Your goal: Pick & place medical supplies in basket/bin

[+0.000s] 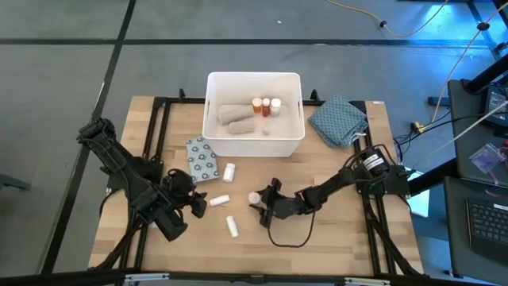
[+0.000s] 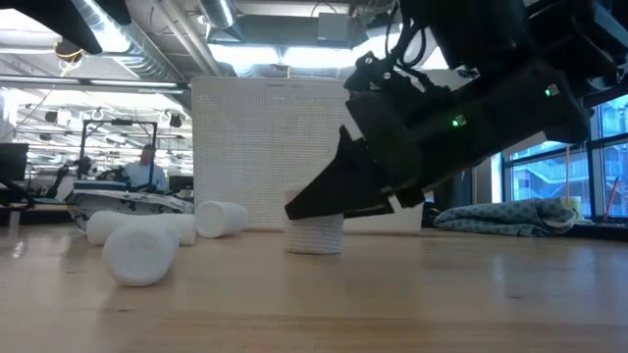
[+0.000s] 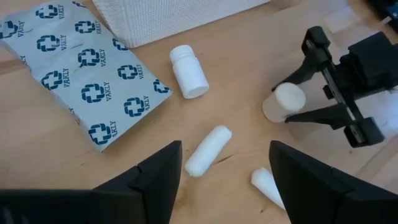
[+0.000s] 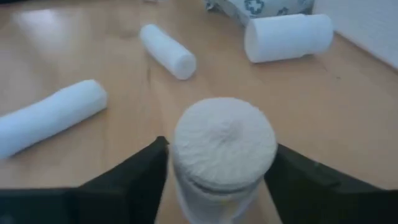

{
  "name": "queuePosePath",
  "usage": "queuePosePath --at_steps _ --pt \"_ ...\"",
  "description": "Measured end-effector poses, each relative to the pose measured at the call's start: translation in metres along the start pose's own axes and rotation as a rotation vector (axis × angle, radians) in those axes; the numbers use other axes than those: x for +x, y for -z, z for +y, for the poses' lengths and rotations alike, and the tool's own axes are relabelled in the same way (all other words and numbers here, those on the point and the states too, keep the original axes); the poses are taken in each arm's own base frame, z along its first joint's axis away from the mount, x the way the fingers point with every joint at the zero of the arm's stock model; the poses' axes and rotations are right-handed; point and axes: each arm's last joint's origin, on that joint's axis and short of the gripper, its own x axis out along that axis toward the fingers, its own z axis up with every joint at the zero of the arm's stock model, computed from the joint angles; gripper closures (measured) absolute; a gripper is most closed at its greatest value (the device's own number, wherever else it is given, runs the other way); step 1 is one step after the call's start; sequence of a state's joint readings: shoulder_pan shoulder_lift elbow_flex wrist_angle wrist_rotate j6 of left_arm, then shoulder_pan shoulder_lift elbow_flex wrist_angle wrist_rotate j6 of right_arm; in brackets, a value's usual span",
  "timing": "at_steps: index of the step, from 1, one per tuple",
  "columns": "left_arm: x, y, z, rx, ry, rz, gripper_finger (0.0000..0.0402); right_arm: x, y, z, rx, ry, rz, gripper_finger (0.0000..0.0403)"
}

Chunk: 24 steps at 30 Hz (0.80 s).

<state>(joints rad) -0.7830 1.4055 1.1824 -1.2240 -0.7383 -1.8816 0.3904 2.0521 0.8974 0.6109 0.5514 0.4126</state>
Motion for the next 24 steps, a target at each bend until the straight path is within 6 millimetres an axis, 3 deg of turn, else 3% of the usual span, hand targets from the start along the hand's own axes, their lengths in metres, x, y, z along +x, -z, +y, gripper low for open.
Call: queuePosePath --at_steps 5,8,12,17,21,24 --pt "0.0 0.0 0.0 0.002 -0.002 -0.001 0.0167 -0.004 -0.007 0.004 0.037 -0.11 0.026 0.0249" --pt "0.0 0.0 0.0 0.003 -0.004 -0.001 0.0169 -0.019 -0.031 0.007 0.041 -0.205 0.016 0.0285" --pt "-0.002 -0.003 0.002 -0.003 0.006 -0.006 0.017 -0.055 -0.091 0.0 -0.019 -0.223 -0.017 0.0294" --pt "-0.008 -0.012 0.004 0.0 0.053 -0.096 0.0167 -0.104 -0.184 -0.034 -0.097 -0.181 -0.005 0.0293" --pt "-0.01 -0.028 0.008 -0.029 0.066 -0.132 0.0167 -0.123 -0.25 -0.075 -0.111 -0.137 0.083 0.0293" --pt "-0.009 -0.043 0.012 -0.043 0.052 -0.141 0.0167 -0.124 -0.289 -0.107 -0.134 -0.081 0.107 0.0293"
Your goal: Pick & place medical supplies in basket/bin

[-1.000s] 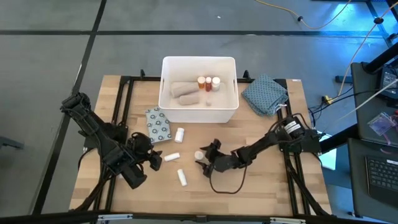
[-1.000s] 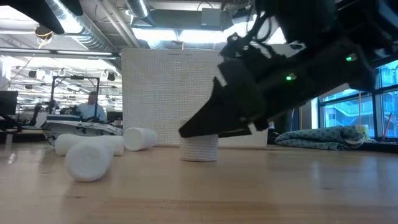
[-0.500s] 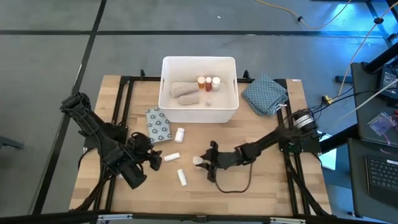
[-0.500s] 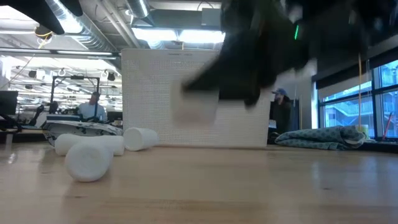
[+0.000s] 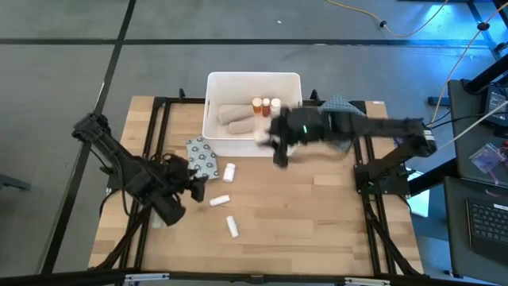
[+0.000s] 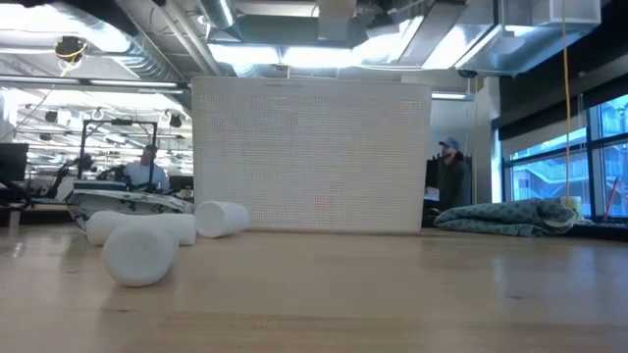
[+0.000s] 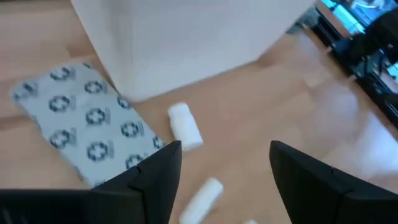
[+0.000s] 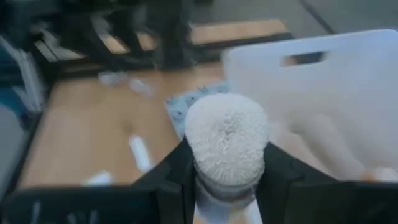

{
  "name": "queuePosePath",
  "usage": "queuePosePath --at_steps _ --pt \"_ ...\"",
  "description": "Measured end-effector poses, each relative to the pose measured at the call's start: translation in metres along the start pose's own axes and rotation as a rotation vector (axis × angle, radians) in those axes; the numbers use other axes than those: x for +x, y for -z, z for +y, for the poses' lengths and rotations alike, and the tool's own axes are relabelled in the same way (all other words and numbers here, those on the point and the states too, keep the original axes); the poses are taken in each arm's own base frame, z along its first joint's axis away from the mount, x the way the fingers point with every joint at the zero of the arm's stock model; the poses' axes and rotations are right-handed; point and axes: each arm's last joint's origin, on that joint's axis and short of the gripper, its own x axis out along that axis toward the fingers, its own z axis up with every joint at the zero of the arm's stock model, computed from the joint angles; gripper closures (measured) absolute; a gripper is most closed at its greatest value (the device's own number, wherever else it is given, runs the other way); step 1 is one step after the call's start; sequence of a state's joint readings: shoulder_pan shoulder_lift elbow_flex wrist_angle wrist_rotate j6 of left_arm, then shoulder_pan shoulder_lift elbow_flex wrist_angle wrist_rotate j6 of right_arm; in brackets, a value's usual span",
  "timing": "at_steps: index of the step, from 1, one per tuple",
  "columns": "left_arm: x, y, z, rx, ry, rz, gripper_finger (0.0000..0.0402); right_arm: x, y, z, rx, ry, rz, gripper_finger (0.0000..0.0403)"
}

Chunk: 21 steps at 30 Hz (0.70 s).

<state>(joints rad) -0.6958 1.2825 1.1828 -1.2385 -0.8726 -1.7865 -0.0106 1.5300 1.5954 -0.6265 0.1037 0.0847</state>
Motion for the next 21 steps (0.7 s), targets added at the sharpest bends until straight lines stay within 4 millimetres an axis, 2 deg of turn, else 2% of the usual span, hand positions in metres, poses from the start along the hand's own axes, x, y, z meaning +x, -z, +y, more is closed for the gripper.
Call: queuePosePath --at_steps 5,11,14,17,21 --pt "0.007 -0.029 0.008 0.033 -0.037 -0.034 0.017 0.012 -0.035 -0.053 -0.05 0.082 0.051 0.0293" --pt "0.012 -0.068 0.027 0.093 -0.099 -0.09 0.0168 0.051 -0.057 -0.11 -0.076 0.139 0.078 0.0293" --pt "0.013 -0.087 0.039 0.112 -0.146 -0.139 0.0167 0.077 -0.06 -0.135 -0.076 0.121 0.079 0.0293" --pt "0.013 -0.103 0.05 0.116 -0.198 -0.186 0.0167 0.106 -0.054 -0.157 -0.051 0.095 0.1 0.0291" --pt "0.013 -0.118 0.064 0.131 -0.259 -0.215 0.0167 0.145 -0.027 -0.178 -0.003 0.05 0.192 0.029"
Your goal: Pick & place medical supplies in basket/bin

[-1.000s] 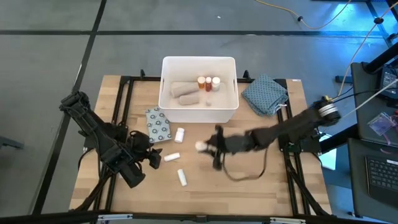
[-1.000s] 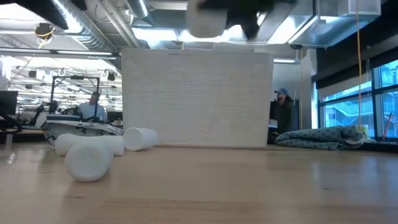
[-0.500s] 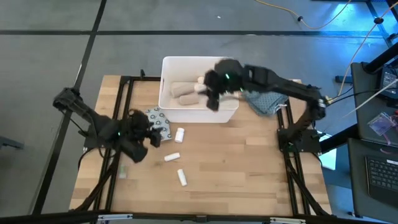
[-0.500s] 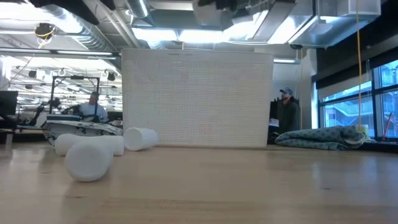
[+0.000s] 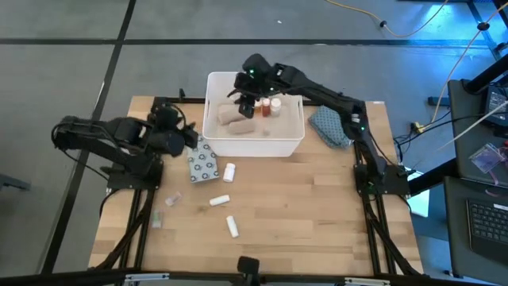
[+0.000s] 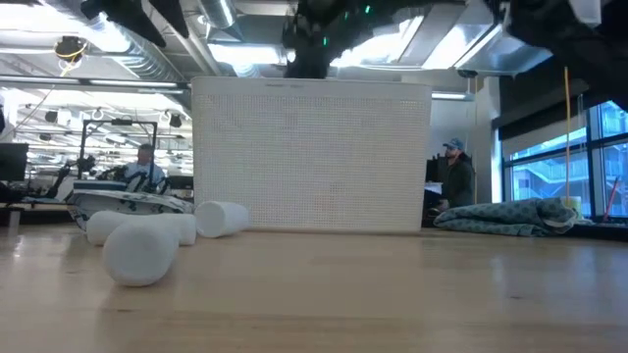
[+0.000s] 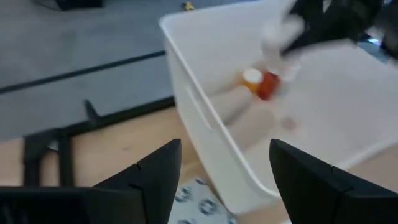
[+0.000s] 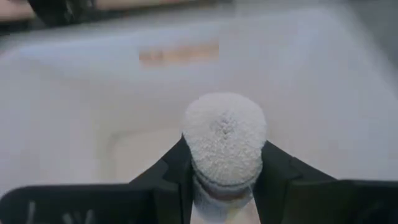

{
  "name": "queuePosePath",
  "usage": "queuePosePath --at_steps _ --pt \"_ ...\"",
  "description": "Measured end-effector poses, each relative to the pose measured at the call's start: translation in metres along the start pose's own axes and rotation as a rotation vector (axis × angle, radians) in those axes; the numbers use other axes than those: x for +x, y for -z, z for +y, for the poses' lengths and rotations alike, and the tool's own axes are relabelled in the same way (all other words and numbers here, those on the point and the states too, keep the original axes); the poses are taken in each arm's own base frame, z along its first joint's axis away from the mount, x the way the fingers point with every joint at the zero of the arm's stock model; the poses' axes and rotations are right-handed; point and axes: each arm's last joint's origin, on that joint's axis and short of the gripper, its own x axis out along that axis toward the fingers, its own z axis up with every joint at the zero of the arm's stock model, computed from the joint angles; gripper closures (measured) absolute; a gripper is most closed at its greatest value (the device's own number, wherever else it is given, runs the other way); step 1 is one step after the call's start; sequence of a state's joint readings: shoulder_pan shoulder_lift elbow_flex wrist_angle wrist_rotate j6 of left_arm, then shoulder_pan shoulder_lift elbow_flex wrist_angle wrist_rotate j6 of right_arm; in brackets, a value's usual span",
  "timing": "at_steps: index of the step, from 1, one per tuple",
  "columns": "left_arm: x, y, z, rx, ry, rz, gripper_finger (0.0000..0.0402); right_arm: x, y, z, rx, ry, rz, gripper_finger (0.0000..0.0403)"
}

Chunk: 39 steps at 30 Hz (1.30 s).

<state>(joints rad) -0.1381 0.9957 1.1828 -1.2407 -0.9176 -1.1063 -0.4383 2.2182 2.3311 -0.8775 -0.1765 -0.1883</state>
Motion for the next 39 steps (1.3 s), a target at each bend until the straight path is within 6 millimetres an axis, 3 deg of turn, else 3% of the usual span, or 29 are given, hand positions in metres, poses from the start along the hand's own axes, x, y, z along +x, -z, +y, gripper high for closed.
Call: queuePosePath --at_steps 6,14,25,35,39 --pt "0.009 -0.012 0.014 0.035 -0.091 -0.019 0.0167 0.054 0.039 -0.011 0.015 -0.043 0.233 0.0289" --pt "0.021 -0.02 0.023 0.1 -0.18 0.002 0.0167 0.098 0.07 -0.013 0.018 -0.078 0.369 0.0289" --pt "0.029 -0.025 0.031 0.101 -0.216 0.05 0.0167 0.105 0.072 -0.003 -0.014 -0.108 0.378 0.0268" --pt "0.029 -0.024 0.031 0.1 -0.206 0.062 0.0167 0.107 0.07 0.006 -0.017 -0.16 0.363 0.0148" --pt "0.029 -0.023 0.03 0.096 -0.18 0.091 0.0167 0.098 0.062 0.005 -0.013 -0.15 0.332 0.0117"
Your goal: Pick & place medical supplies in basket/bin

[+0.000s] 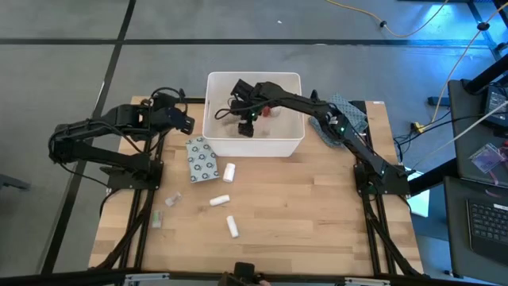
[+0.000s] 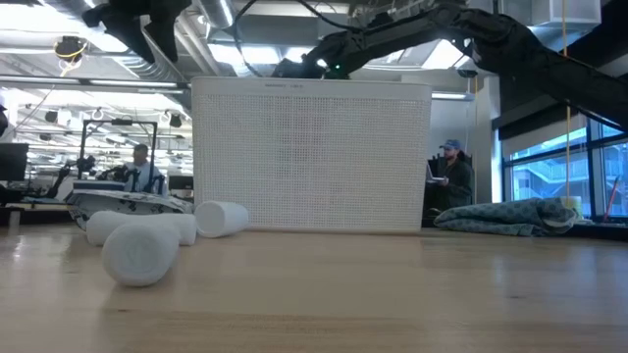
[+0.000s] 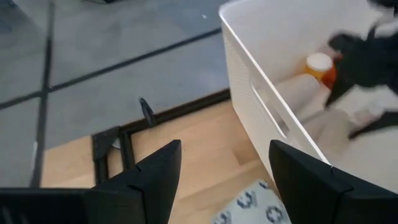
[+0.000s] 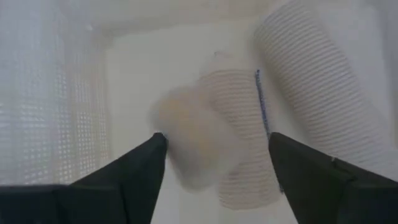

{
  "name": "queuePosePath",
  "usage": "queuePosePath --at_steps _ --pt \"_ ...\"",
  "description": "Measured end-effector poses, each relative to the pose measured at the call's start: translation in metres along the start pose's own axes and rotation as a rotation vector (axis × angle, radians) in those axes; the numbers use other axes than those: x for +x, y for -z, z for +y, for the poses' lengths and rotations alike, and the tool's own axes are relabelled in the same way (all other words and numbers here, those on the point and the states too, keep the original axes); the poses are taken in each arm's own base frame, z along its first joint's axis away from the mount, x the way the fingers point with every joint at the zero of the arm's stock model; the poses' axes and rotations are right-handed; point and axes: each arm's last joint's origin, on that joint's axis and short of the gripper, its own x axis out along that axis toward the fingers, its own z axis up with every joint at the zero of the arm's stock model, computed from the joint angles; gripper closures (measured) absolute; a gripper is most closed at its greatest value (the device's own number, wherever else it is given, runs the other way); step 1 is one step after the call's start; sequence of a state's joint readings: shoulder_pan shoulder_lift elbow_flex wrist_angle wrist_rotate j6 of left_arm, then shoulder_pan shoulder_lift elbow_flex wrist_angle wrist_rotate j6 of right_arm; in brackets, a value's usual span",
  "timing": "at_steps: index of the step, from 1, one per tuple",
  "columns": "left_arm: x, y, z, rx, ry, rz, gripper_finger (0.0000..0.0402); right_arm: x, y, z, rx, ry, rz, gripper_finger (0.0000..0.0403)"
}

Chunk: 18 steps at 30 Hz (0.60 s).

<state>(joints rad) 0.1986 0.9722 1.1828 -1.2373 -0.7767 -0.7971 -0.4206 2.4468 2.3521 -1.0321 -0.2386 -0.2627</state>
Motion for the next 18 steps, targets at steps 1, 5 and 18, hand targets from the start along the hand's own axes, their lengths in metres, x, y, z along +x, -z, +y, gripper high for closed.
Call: queuePosePath --at_steps 1,5,18 --pt "0.0 0.0 0.0 0.0 0.015 0.015 0.0167 -0.006 -0.001 0.001 -0.002 0.005 -0.007 0.0113" --pt "0.0 0.002 -0.002 0.0 0.059 0.061 0.0167 -0.038 -0.009 0.006 0.032 0.053 -0.073 0.0106" --pt "0.0 0.005 -0.006 -0.051 0.172 0.19 0.0167 -0.149 -0.031 0.079 -0.143 0.171 -0.313 0.0116"
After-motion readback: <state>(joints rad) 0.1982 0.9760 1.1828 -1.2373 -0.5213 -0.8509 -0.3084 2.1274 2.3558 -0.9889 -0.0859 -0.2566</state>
